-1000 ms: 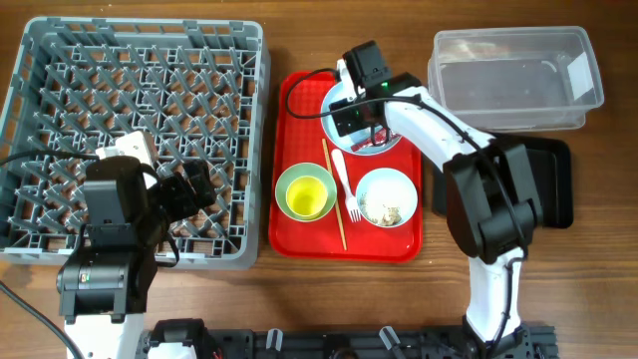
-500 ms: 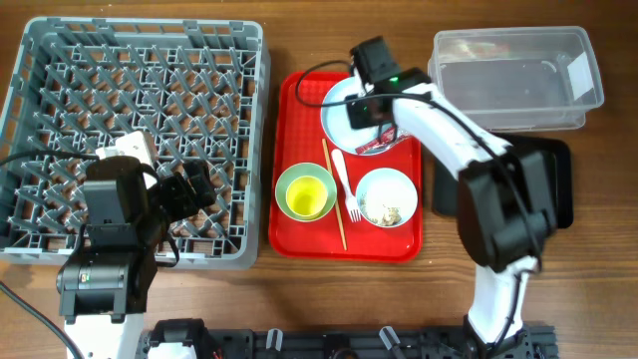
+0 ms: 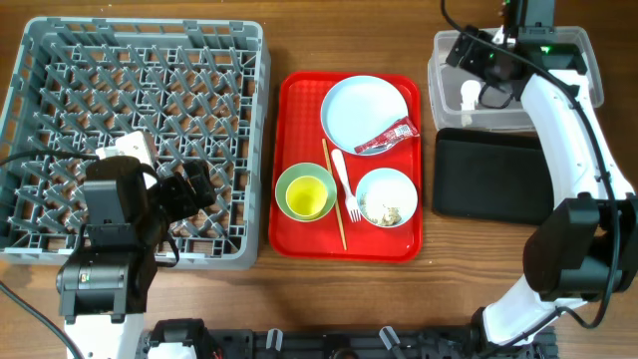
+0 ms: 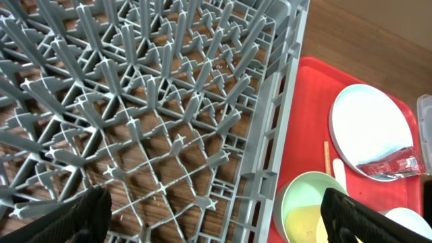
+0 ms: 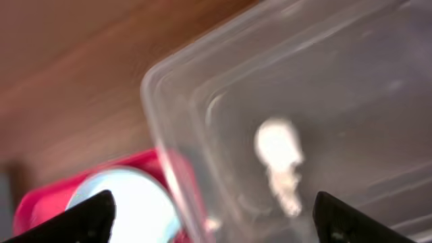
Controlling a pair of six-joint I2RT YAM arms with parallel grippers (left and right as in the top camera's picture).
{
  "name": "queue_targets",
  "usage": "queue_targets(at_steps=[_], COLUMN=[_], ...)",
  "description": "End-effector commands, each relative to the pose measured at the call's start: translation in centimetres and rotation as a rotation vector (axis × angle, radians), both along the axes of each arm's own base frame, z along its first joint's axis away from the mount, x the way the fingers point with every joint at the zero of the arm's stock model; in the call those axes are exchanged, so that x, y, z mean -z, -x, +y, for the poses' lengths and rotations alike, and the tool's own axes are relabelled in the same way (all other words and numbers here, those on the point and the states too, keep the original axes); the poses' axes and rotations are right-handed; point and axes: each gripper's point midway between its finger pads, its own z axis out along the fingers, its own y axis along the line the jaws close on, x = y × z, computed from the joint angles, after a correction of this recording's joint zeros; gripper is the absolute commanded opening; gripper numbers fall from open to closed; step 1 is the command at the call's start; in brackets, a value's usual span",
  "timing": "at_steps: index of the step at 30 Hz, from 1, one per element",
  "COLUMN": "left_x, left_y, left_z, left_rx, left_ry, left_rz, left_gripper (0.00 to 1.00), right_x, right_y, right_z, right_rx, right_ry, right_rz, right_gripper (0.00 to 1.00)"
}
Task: Sort waste into correct bins and load items into the dishwasher rack
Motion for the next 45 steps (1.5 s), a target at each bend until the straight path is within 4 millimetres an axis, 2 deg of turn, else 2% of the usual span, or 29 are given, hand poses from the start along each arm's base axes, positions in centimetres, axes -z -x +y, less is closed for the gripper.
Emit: queue_targets(at_steps=[1,4,9,13,14,19,26,28,30,33,36,41,43,45], left_x=[-0.8,-0.8,-0.8,-0.8,-0.8,-0.8,-0.8,-0.8,-0.8,-0.8,-0.8,-0.8,-0.8,-0.8], left_y=[-0.2,-0.2,-0.2,-0.1,-0.1,-0.1,-0.1,-0.1,-0.1,-0.2,-0.2,-0.1,-0.1,-0.1], left_z=[0.4,0.4,0.4,0.4,0.4,0.4,0.4,0.4,0.4,0.4,0.4,0.4,0.4,0.4], left_rx=[-0.018,-0.018,-0.019,-0.019,-0.019,-0.019,-0.018,-0.019,-0.019,-0.018,-0.019,-0.019,-0.019,-0.019], left_ry=[-0.003,-0.003,-0.003,-0.003,-0.003,-0.003,-0.003,-0.003,-0.003,-0.003,-0.003,-0.003,-0.003,-0.003], left_rz=[-0.019,-0.019,-0.019,-0.019,-0.019,-0.019,-0.019,-0.019,-0.019,-0.019,-0.019,-0.019,-0.019,-0.019], left_gripper=[1.00,1.00,1.00,1.00,1.00,1.00,1.00,1.00,1.00,1.00,1.00,1.00,1.00,1.00], right_x=[-2.2,-0.9,4.9,8.5,10.0,13.9,14.3,14.5,14.9,15.3,15.4,15.5,15.6,15.6], right_y=[2.7,5.4,8.2,9.0,9.3,8.8,7.5,7.4,7.6,7.7,7.7,7.8,7.8,7.8], right_z=[5.5,9.7,15.0,16.0,16.3,16.6,17.0,16.5,15.8,15.8,15.8,15.8,15.8,15.8], right_rx=[-0.188,-0.278,-0.224,-0.147,-0.119,-0.088,-0.089,-0.067,-0.013,-0.011,-0.011,0.005,0.008,0.006], right_ry=[-0.126,-0.128,-0.108,-0.081,-0.083,-0.080,-0.086,-0.062,-0.047,-0.048,-0.047,-0.052,-0.052,-0.051], right_rz=[0.017,0.123,0.279,0.357,0.396,0.447,0.401,0.397,0.404,0.403,0.406,0.411,0.414,0.414], right_gripper=[0.86,0.84,0.82,0.80,0.80,0.77,0.75,0.69,0.69,0.68,0.64,0.49,0.37,0.15])
